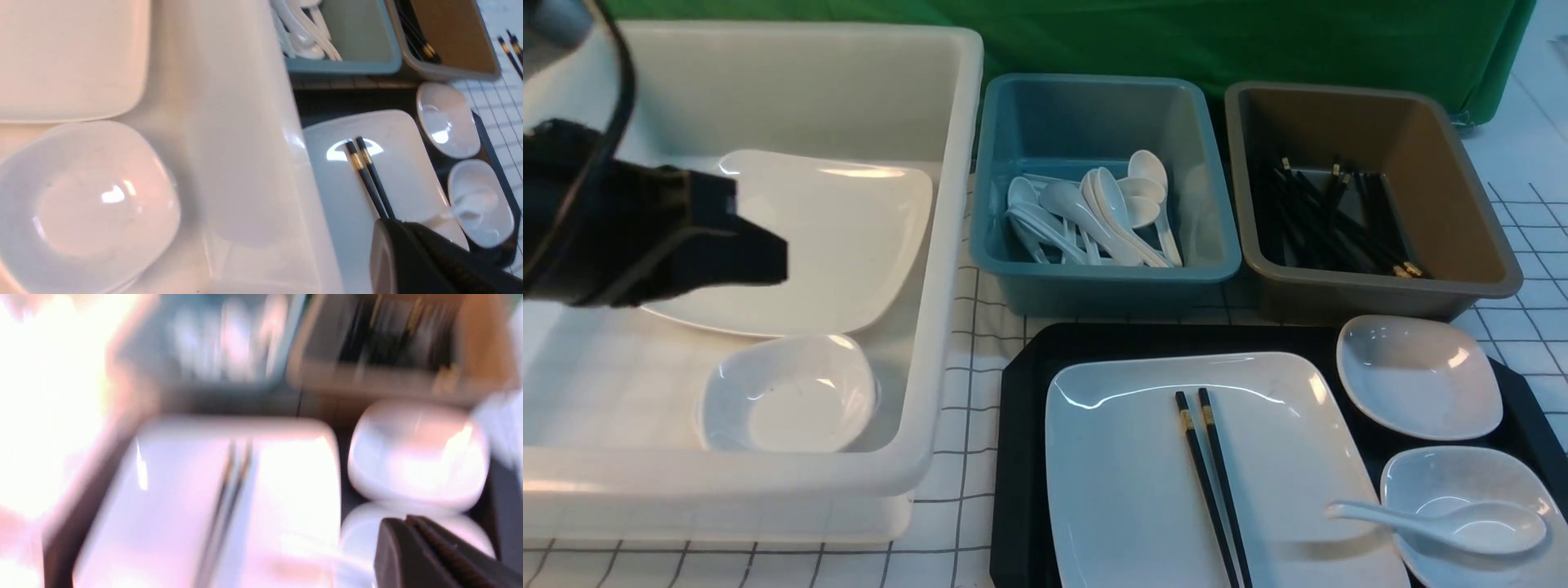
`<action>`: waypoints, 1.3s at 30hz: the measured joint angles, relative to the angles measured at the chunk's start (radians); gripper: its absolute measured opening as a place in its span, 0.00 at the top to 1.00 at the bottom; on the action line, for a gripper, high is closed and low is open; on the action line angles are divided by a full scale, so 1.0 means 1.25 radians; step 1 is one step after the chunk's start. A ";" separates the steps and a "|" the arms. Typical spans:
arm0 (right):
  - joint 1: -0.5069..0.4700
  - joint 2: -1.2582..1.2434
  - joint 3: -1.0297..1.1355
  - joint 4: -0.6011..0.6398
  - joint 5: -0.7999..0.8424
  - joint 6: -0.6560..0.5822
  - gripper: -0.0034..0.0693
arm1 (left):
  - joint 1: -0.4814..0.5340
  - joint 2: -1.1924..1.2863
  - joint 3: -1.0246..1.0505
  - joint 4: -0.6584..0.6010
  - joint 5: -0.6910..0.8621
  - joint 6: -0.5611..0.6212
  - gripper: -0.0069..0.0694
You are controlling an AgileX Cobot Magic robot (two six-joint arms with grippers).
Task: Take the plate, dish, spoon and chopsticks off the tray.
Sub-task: Use the right arm to grab a soup spoon from the plate
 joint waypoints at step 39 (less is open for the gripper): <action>0.034 0.744 -0.116 0.064 -0.075 -0.563 0.37 | -0.606 0.299 -0.088 0.163 -0.167 0.053 0.91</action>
